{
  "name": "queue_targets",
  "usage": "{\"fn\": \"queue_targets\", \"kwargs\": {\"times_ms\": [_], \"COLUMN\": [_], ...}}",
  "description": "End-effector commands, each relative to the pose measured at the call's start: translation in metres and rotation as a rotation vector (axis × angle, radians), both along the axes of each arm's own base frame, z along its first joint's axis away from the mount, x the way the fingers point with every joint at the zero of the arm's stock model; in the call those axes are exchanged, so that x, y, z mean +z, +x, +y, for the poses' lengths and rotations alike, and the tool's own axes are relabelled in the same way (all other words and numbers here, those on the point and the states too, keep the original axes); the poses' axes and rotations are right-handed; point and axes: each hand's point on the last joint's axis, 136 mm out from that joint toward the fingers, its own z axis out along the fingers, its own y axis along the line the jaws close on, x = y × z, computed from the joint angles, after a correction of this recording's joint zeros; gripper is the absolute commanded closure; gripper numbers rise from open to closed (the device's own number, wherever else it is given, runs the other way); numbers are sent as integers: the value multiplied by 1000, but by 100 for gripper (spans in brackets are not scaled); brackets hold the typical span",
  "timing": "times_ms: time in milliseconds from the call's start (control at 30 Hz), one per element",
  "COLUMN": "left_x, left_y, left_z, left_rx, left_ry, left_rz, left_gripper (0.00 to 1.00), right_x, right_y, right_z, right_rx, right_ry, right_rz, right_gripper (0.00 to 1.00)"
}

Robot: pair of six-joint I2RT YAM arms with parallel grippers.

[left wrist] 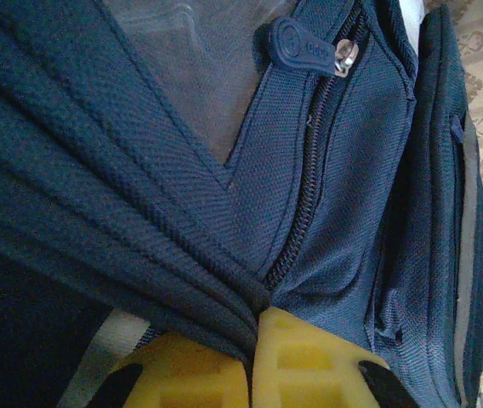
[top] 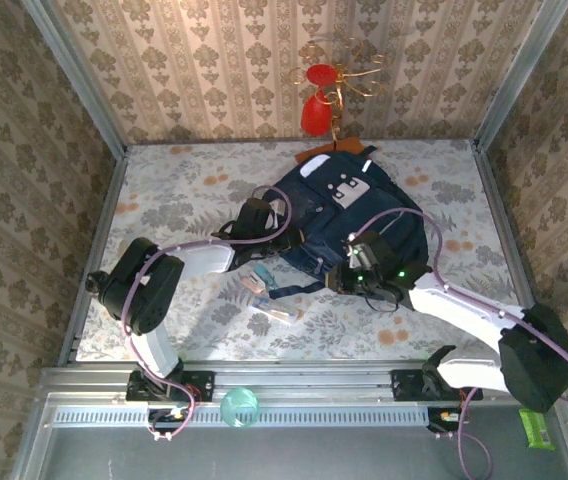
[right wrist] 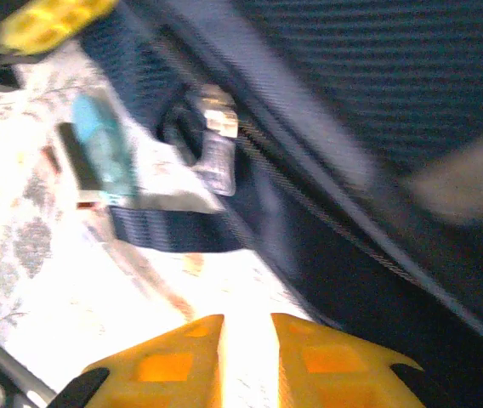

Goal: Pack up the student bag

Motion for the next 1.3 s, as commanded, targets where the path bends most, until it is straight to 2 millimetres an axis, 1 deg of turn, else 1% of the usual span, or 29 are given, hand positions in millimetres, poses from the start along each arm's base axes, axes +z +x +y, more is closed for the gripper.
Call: {"fn": "queue_targets", "kwargs": {"times_ms": [0, 67, 133, 167, 333, 433, 500, 667, 800, 900, 1033, 1167, 1267], "left_x": [-4, 0, 1, 3, 6, 8, 9, 11, 11, 11, 10, 11, 9], "left_y": [-4, -6, -8, -8, -10, -11, -12, -15, -16, -17, -18, -20, -21], "left_z": [2, 1, 0, -1, -4, -5, -5, -8, -8, -9, -11, -13, -13], "left_rx": [9, 6, 0, -1, -9, -13, -14, -23, -24, -25, -31, -36, -38], "left_ry": [27, 25, 25, 24, 21, 18, 17, 15, 17, 18, 20, 17, 20], "left_rz": [-8, -14, -16, -17, -23, -26, -27, -31, -32, -31, -31, -31, -29], "left_gripper": [100, 100, 100, 100, 100, 100, 100, 100, 100, 100, 100, 100, 100], "right_x": [13, 7, 5, -5, -21, -25, -27, -28, -32, -38, -40, -42, -43], "right_y": [24, 31, 37, 40, 49, 54, 57, 63, 65, 65, 68, 73, 76], "right_z": [24, 26, 28, 29, 28, 26, 21, -6, -6, -10, -17, -25, -26], "right_rx": [-7, -31, -54, -64, -106, -134, -168, -295, -302, -322, -362, -404, -420], "right_ry": [60, 48, 54, 41, 18, 16, -2, -86, -96, -132, -160, -188, -194], "right_rz": [-83, -89, -96, -79, -66, -75, -85, -110, -111, -110, -132, -155, -175], "right_gripper": [71, 68, 66, 65, 65, 65, 65, 65, 65, 64, 62, 62, 62]}}
